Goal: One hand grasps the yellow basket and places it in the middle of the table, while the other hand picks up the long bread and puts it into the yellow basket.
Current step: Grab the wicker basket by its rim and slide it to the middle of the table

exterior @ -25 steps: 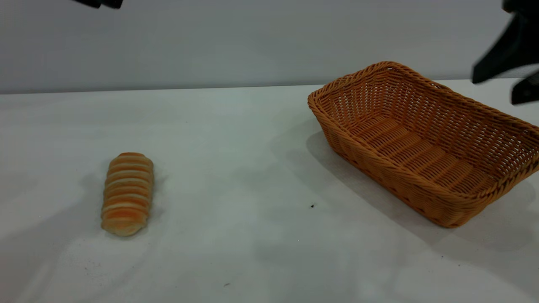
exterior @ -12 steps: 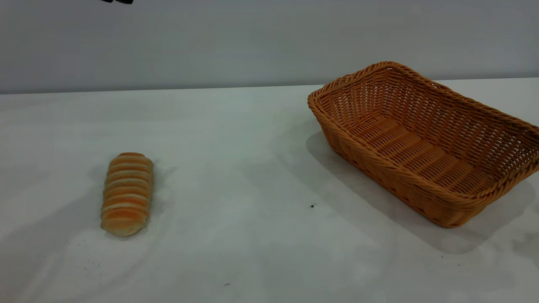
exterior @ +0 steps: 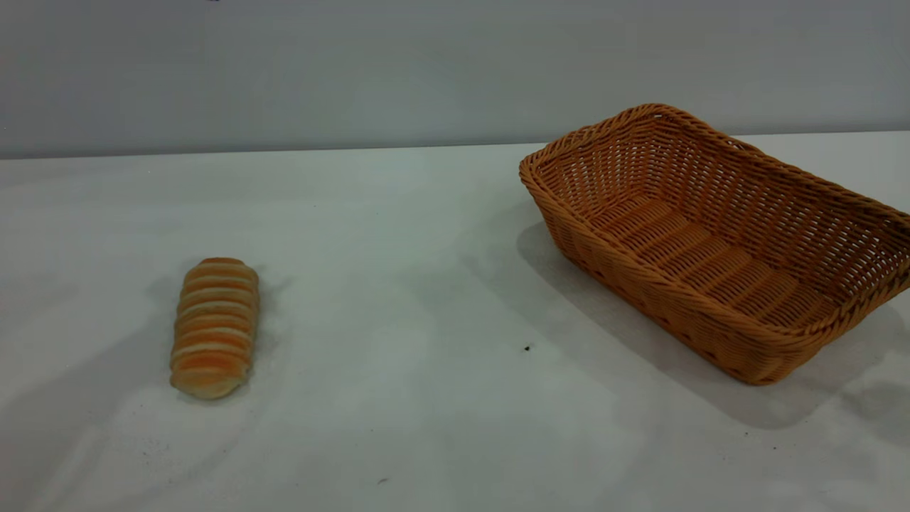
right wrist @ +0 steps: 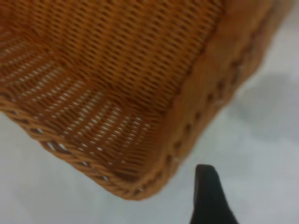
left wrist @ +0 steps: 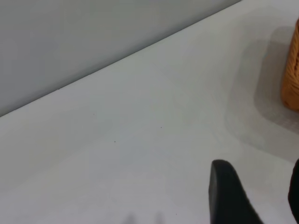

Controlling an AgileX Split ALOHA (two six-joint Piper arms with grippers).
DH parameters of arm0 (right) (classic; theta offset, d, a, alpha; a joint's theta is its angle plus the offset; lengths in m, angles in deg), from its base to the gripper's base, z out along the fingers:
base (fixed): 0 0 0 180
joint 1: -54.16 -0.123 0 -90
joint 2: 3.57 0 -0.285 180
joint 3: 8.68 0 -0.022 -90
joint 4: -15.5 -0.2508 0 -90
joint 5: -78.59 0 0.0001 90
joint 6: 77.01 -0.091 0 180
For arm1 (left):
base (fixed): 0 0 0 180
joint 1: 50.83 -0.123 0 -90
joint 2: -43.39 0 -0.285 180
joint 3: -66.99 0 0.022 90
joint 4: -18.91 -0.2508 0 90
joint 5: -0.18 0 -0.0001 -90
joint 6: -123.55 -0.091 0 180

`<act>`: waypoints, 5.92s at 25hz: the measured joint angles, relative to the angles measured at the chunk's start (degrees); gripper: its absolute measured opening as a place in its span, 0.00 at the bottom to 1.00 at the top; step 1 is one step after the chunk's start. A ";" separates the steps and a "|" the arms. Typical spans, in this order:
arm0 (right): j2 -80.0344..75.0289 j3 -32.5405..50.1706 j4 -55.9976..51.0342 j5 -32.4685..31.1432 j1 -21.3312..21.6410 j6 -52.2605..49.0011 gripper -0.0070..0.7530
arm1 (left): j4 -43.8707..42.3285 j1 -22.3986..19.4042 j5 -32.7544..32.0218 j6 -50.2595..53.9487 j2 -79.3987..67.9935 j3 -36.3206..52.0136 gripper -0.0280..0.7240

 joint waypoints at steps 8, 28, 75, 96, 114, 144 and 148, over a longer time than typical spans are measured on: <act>-5.77 -0.11 -7.13 0.92 -0.48 6.17 0.68 | 0.00 0.00 0.24 -0.18 -1.87 0.00 0.53; -12.35 -0.58 -25.44 2.76 -0.48 22.06 0.68 | 0.07 0.00 2.64 -1.72 -3.75 0.00 0.53; -27.29 -6.57 -39.80 0.64 -3.91 38.09 0.14 | 0.07 0.00 3.13 -2.32 -3.75 0.00 0.53; -15.09 -9.23 -15.31 -1.51 -18.30 29.96 0.14 | 0.07 0.00 2.76 -2.32 -3.75 0.00 0.53; -26.14 -23.65 6.13 -0.72 -30.70 -10.04 0.14 | 0.95 0.00 1.86 -1.67 -3.75 0.00 0.53; -30.42 -24.52 0.50 0.41 -33.49 -7.68 0.63 | 1.30 0.05 1.82 -1.67 -3.75 0.00 0.53; -30.42 -24.57 0.50 0.41 -33.37 -7.38 0.72 | 1.30 0.05 1.70 -1.67 -3.75 0.00 0.53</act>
